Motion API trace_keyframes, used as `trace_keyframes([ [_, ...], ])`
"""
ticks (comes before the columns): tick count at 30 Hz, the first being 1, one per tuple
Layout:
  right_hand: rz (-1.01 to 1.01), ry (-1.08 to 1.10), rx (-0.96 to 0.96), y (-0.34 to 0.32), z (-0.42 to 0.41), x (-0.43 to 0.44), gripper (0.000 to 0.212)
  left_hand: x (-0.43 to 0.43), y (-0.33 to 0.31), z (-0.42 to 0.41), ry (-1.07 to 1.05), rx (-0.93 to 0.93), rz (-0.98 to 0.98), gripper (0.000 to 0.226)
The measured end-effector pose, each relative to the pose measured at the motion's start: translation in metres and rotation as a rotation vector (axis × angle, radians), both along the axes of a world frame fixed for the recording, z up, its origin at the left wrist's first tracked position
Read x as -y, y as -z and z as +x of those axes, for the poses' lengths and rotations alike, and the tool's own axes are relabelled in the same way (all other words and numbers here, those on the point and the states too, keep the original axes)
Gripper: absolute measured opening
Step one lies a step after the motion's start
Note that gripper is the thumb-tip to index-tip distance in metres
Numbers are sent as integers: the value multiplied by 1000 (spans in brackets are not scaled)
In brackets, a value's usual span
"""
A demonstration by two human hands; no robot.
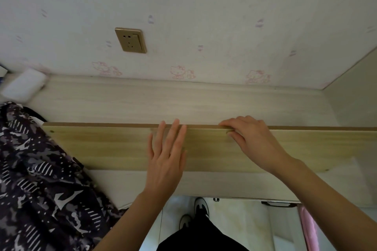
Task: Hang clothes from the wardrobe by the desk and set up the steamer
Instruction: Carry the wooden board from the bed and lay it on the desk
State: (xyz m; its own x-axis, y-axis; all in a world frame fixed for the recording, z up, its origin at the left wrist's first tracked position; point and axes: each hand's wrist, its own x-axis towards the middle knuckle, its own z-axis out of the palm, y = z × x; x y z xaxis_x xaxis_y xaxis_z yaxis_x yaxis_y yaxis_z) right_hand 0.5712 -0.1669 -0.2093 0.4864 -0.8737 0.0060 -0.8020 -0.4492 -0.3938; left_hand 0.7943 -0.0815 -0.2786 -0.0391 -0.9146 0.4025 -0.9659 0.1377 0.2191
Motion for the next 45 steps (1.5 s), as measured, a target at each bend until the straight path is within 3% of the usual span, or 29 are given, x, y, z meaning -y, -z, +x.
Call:
trace_keyframes([
  [11,86,15,-76,17,19,67,30,20,56,-1,-85,57,338,72],
  [17,126,0,-303,45,43,96,65,35,75,-5,-145,46,517,79],
  [25,289,-24,-416,95,64,115,77,34,98,5,-151,28,651,82],
  [40,420,-51,-388,136,64,133,77,44,119,10,-132,32,725,81],
  [45,384,-81,-378,145,62,132,63,44,123,11,-130,27,741,81],
])
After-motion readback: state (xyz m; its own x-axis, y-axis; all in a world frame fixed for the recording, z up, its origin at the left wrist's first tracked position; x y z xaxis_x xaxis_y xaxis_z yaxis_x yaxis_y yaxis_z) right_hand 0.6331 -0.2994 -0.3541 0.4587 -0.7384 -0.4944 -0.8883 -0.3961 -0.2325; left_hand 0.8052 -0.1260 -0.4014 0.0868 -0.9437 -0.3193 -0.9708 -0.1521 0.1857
